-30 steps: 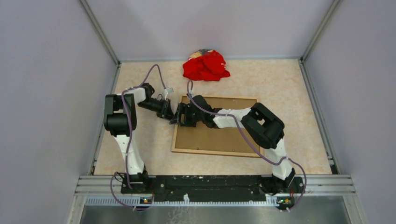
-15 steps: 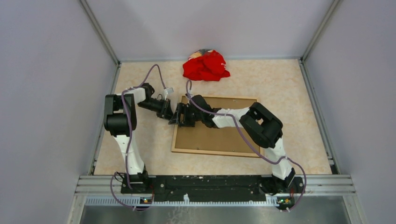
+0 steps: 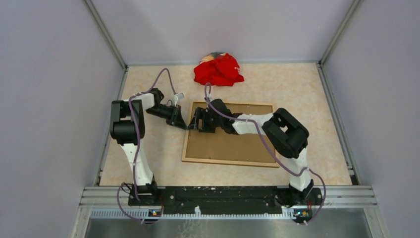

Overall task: Put the photo into the frame
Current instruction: Install the photo frame at the center of the board.

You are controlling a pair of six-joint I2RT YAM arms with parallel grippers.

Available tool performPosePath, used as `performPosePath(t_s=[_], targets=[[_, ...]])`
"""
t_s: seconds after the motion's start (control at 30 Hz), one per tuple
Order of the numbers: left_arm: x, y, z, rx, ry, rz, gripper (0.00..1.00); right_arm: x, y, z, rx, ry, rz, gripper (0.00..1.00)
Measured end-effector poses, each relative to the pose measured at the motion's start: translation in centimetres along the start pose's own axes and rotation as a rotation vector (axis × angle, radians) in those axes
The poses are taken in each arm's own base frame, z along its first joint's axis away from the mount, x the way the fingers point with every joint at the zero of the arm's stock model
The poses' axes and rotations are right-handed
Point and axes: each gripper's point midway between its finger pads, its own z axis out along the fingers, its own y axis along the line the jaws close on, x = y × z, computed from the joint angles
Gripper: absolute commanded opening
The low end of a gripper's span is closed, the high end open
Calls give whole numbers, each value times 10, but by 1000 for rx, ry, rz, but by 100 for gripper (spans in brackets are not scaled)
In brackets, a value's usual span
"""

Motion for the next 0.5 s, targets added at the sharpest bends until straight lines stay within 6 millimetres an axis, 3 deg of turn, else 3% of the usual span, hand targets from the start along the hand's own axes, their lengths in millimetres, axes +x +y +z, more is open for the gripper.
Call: performPosePath(t_s=[0.33, 0.5], targets=[[0, 0, 0, 0, 0, 0, 17, 35, 22, 4, -59, 53, -7, 78], [0, 0, 0, 0, 0, 0, 17, 38, 26, 4, -67, 63, 9, 77]])
